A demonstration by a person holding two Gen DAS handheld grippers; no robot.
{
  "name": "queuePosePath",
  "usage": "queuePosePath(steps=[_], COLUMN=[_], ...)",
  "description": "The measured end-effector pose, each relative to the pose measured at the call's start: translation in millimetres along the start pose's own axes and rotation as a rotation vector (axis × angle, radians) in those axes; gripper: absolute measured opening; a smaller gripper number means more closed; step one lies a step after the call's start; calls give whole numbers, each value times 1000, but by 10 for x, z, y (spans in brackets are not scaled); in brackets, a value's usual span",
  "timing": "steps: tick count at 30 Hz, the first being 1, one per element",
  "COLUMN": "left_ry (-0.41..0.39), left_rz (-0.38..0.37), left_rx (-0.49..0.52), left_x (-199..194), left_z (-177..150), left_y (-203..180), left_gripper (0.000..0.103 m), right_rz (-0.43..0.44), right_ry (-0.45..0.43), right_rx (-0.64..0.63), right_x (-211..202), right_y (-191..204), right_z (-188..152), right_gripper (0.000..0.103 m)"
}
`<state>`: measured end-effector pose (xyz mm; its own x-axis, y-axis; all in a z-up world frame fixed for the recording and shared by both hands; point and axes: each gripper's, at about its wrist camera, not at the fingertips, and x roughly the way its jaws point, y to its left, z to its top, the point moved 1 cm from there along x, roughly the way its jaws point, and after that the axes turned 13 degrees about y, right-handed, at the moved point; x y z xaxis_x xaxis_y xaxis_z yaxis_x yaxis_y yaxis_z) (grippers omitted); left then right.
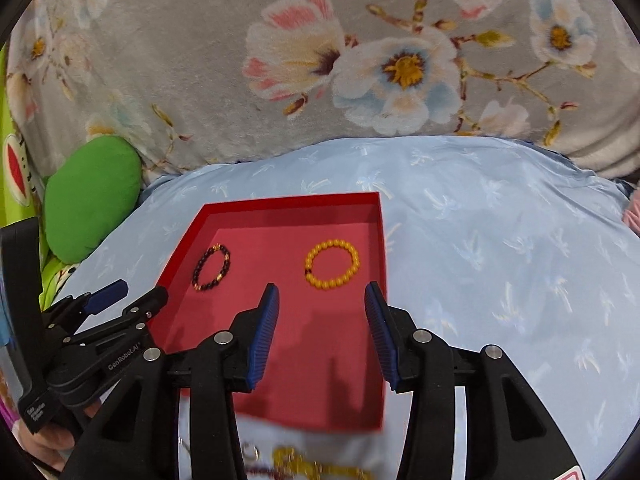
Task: Organize jewelry
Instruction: 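Move both tools back toward the remaining jewelry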
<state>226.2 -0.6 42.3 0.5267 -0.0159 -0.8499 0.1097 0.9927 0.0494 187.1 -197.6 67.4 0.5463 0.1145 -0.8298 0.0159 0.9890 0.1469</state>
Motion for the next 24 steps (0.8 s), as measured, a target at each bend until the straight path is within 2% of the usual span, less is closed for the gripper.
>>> queuePosePath(steps=[7,14,18,24], left_ry=[8,58,79,104], left_rz=[-36,-61,-48,-60], left_rx=[-6,12,20,-4], left_x=[-271,-342,-339,-361], left_z=[-758,-1382,-1604,-1817], left_y=[20,-43,-47,36], left_gripper=[56,56,56,56], right_rz=[-9,12,-18,-7], right_ry=[1,95,120,154], right_rx=[-13,9,-3,-29], right_x=[-333,-315,-271,-215], right_y=[30,39,83,197], right_z=[-791,-1544,-1796,-2032], right_gripper=[45,46,46,50])
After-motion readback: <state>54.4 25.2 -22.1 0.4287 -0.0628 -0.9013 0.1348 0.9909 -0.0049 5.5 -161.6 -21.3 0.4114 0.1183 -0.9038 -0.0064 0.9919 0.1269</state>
